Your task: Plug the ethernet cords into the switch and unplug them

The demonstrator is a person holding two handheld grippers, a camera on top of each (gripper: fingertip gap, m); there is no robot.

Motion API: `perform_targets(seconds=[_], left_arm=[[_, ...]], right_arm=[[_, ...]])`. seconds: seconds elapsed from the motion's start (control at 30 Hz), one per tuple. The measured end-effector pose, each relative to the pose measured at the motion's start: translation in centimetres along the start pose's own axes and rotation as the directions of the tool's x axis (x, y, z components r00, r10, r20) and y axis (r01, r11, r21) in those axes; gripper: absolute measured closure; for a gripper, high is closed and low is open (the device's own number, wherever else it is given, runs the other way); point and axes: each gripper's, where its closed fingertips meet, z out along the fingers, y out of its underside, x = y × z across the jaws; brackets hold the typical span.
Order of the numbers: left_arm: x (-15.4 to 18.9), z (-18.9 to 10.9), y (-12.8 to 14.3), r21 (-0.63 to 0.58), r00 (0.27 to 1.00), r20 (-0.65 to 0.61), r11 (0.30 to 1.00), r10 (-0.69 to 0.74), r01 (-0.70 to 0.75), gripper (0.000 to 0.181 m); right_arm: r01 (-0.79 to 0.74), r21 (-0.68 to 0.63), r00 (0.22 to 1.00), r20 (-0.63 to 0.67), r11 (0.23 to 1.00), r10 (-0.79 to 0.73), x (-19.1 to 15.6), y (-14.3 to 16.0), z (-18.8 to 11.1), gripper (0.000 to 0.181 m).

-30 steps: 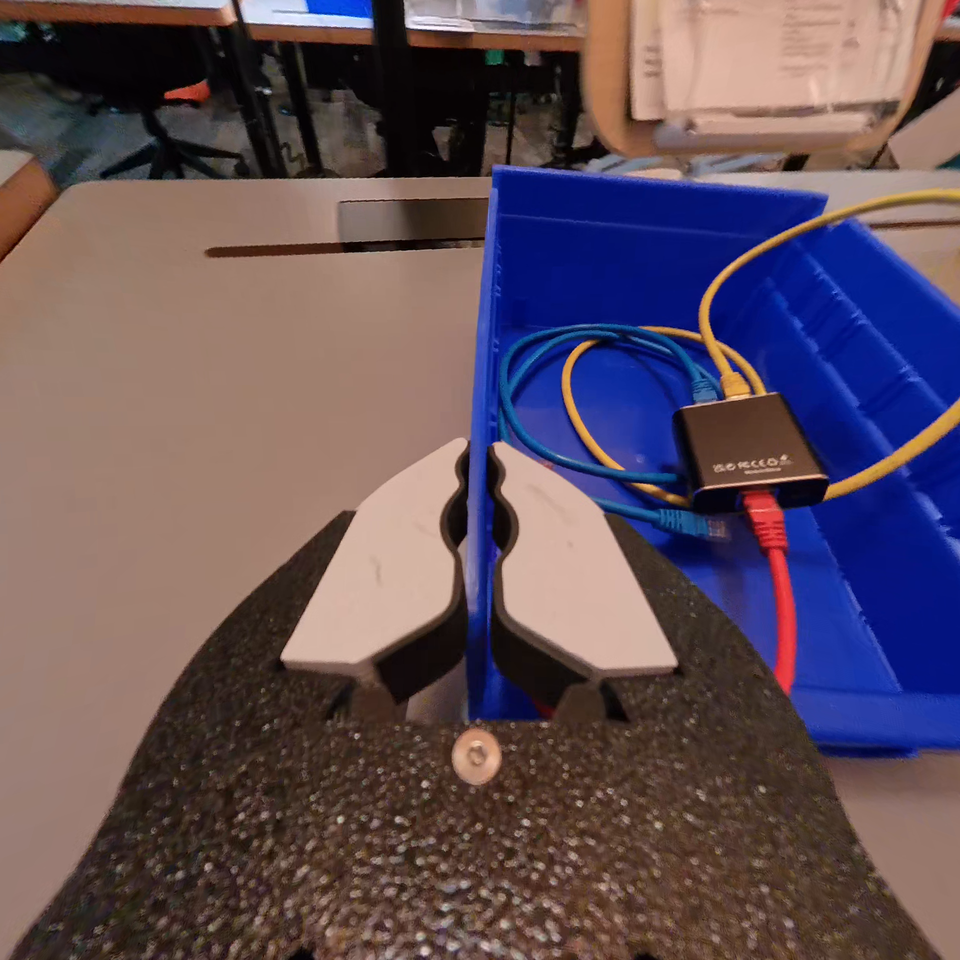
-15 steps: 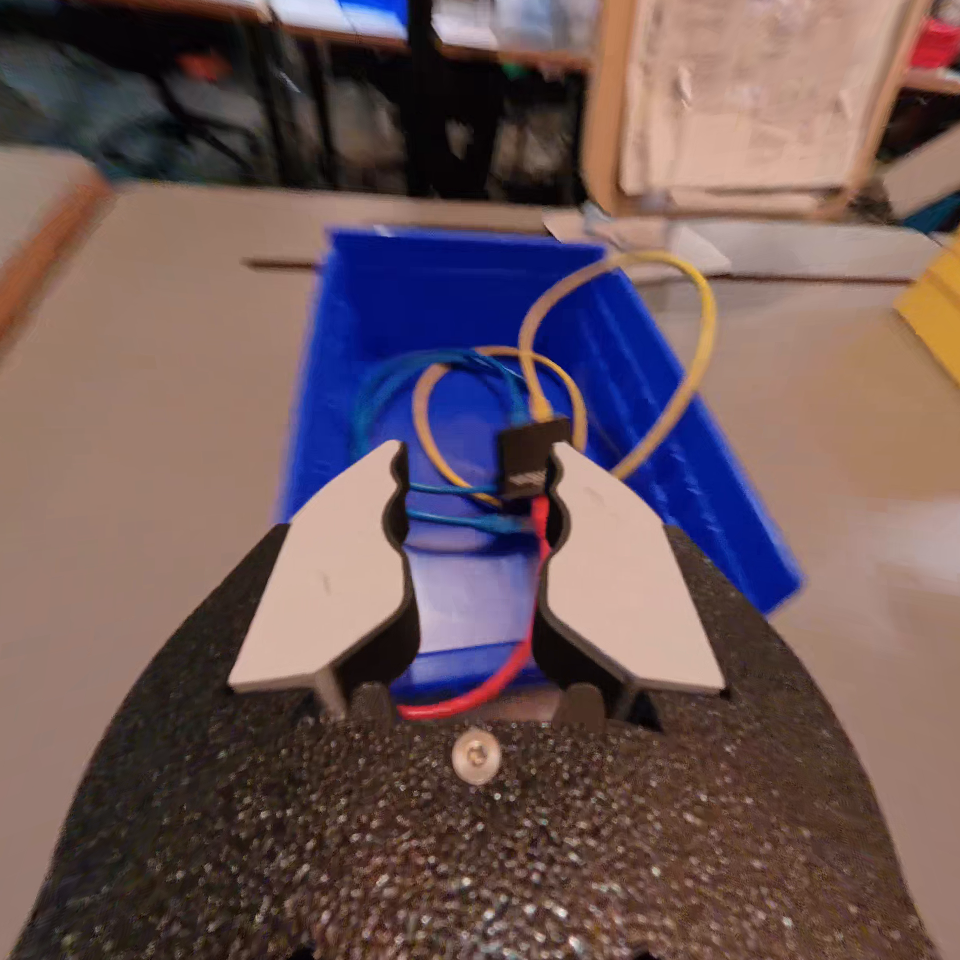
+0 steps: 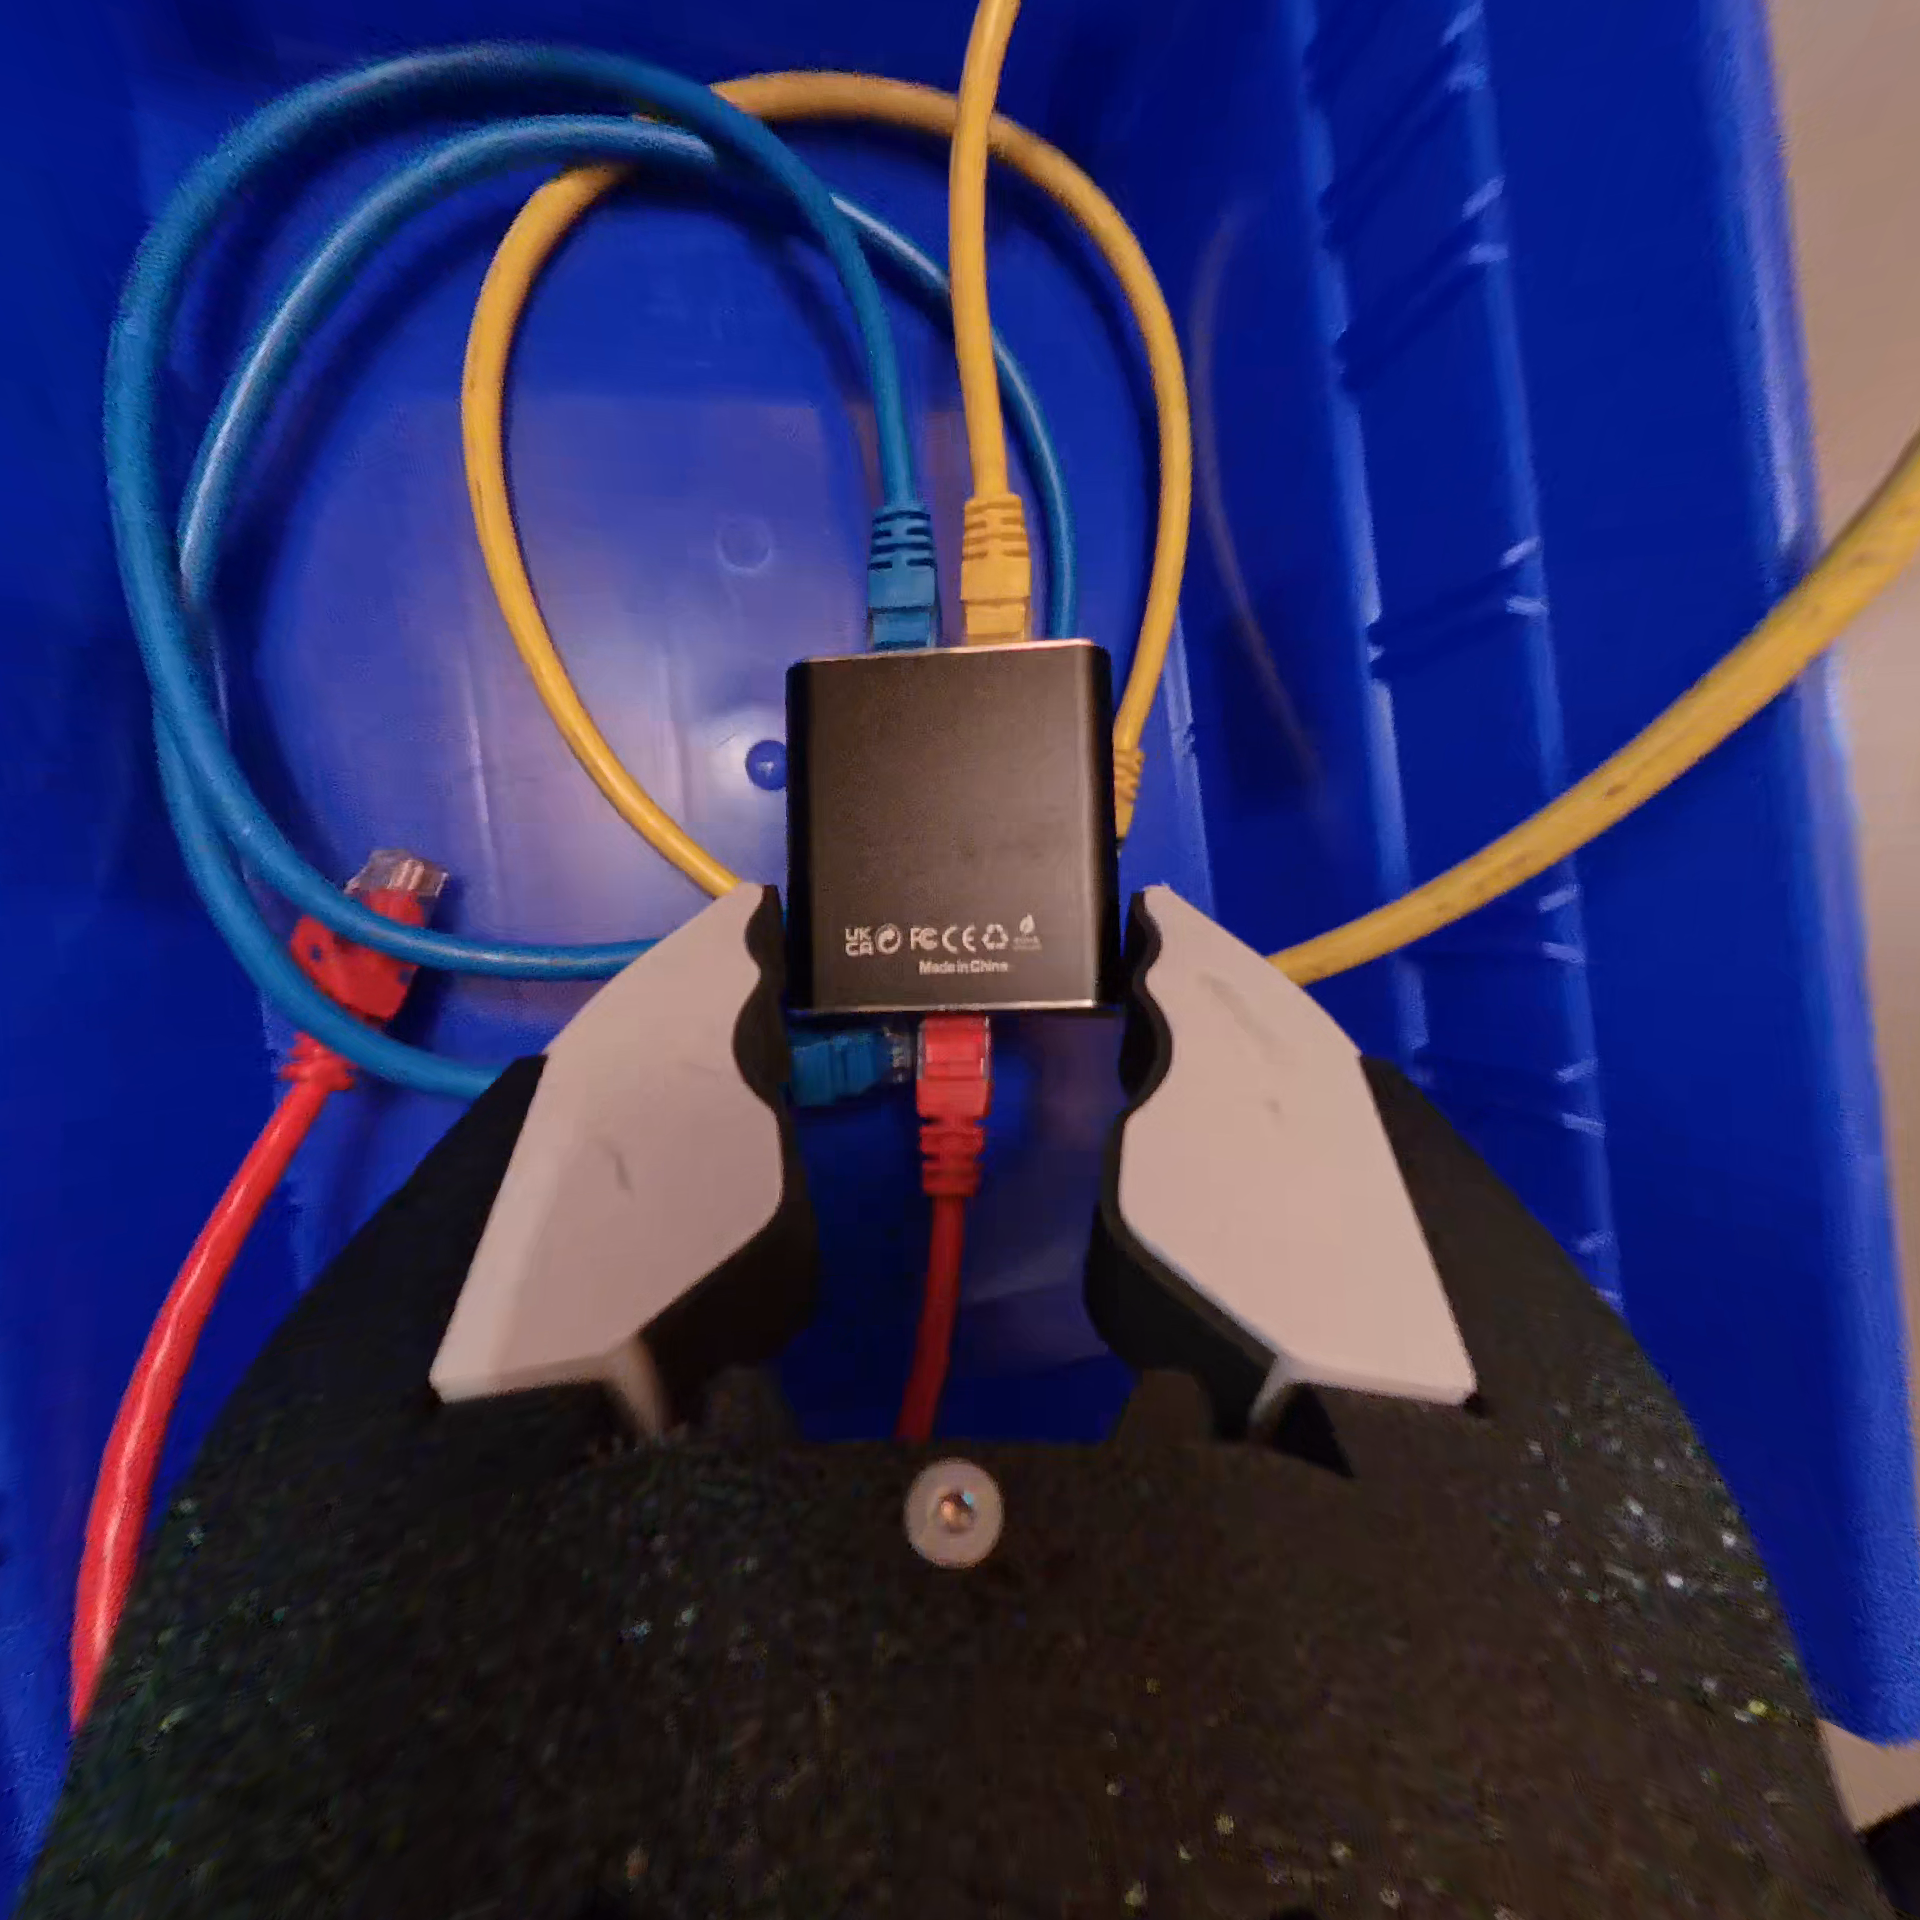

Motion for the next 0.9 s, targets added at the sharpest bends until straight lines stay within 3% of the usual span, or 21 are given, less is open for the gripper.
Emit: perform_targets(seconds=[0.03, 0.13, 0.23, 0.33, 0.47, 0.6, 0.67, 0.8, 0.9], left_arm=[[0.0, 0.1, 0.0, -0.012, 0.999, 0.021, 1.0, 0.026, -0.025, 0.119], [-0.3, 0.0, -0.5, 0.016, 0.987, 0.08, 0.989, 0.142, -0.144, 0.119], [-0.1, -2.1, -1.7, 0.105, 0.925, 0.235, 0.939, 0.298, -0.328, 0.12], [0.5, -6.3, -4.5, 0.231, 0.814, 0.447, 0.831, 0.37, -0.505, 0.121], [2.3, -12.8, -7.5, 0.267, 0.637, 0.676, 0.683, 0.371, -0.68, 0.121], [6.7, -19.9, -9.7, 0.268, 0.454, 0.83, 0.482, 0.324, -0.834, 0.121], [10.0, -23.4, -10.3, 0.295, 0.402, 0.874, 0.36, 0.273, -0.885, 0.122], [16.8, -28.8, -10.4, 0.398, 0.42, 0.884, 0.14, 0.207, -0.907, 0.122], [20.7, -29.3, -10.2, 0.474, 0.481, 0.829, 0.1, 0.284, -0.875, 0.121]], right_arm=[[0.007, 0.003, 1.0, 0.025, 1.0, -0.007, -0.4, -0.1, 0.1, 0.096], [0.052, -0.033, 0.998, 0.023, 0.998, -0.051, -0.7, 0.4, 0.2, 0.096], [0.094, -0.056, 0.995, 0.046, 0.994, -0.092, -1.3, 0.6, 0.0, 0.096], [0.086, -0.03, 0.996, 0.042, 0.996, -0.085, -1.3, 0.1, -0.4, 0.097], [0.039, 0.023, 0.997, 0.065, 0.999, -0.041, -2.0, -1.1, -0.6, 0.101], [0.07, 0.049, 0.993, 0.092, 0.996, -0.074, -3.5, -2.1, -0.8, 0.101], [0.059, 0.098, 0.986, 0.149, 0.993, -0.073, -5.4, -3.4, -1.1, 0.101], [0.056, 0.188, 0.961, 0.257, 0.981, -0.105, -9.6, -6.1, -2.1, 0.1], [0.058, 0.203, 0.926, 0.355, 0.977, -0.129, -13.0, -7.1, -3.2, 0.099]])
